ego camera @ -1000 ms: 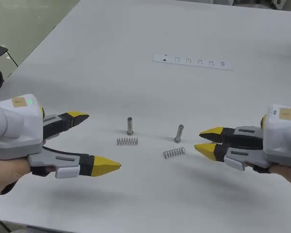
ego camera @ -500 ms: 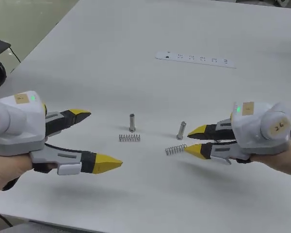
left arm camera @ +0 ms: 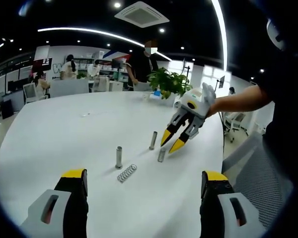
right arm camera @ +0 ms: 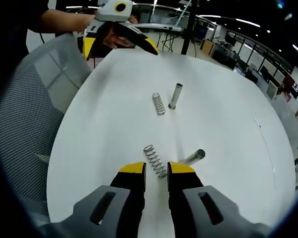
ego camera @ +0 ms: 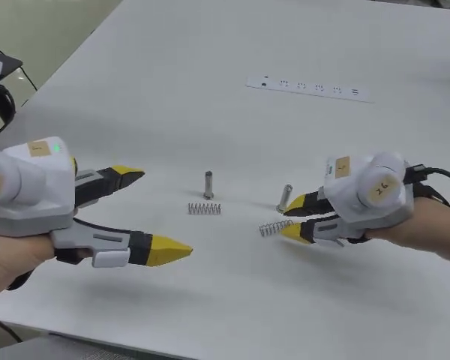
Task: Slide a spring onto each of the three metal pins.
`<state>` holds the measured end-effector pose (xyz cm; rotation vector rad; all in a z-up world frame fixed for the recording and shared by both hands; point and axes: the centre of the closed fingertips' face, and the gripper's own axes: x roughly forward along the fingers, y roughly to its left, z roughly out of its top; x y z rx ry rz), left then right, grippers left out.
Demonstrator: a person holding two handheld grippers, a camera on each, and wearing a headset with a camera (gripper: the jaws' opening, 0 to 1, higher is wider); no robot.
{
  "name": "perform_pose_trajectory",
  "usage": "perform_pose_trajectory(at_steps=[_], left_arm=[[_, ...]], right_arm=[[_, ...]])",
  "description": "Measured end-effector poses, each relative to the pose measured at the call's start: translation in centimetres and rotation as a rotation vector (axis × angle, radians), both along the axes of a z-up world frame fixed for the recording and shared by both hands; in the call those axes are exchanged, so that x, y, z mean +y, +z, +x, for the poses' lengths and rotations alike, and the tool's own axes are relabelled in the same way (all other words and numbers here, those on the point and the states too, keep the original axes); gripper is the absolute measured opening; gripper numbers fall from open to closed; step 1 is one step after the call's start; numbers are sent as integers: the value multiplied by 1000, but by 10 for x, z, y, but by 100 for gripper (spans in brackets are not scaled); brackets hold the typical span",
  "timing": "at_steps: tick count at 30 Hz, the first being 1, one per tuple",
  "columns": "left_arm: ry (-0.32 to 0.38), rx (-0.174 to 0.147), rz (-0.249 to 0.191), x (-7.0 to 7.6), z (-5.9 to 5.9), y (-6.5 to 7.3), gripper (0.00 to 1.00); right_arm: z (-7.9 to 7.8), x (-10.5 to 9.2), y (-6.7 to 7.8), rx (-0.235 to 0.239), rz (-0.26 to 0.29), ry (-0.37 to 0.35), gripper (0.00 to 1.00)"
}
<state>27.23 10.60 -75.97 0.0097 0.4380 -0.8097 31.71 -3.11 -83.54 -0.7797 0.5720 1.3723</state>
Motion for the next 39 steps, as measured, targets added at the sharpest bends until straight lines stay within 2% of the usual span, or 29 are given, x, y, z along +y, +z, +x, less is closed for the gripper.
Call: perform_pose_trajectory(at_steps=[3, 6, 14, 15, 20, 31, 39], left_arm=[[1, 0, -1, 0, 0, 0, 92], [0, 2, 0, 1, -1, -1, 92], [4, 10, 2, 3, -3, -4, 91], [3, 11, 1, 3, -3, -4, 91], [-1, 12, 2, 2, -4, -5, 91], [-27, 10, 2, -8, -5, -2, 90], [-62, 17, 4, -21, -9, -5, 89]], right_arm=[[1, 1, -3, 4, -13, 4, 14], [0, 0, -11, 30, -37, 1, 14], [-3, -2, -20, 32, -71, 13, 9], [-3, 0, -20, 36, -56, 11, 9], [-3, -1, -19, 39, -63, 5, 8], [-9, -4, 3, 27, -16, -8, 8], [-20, -11, 19, 35, 4, -7, 8]])
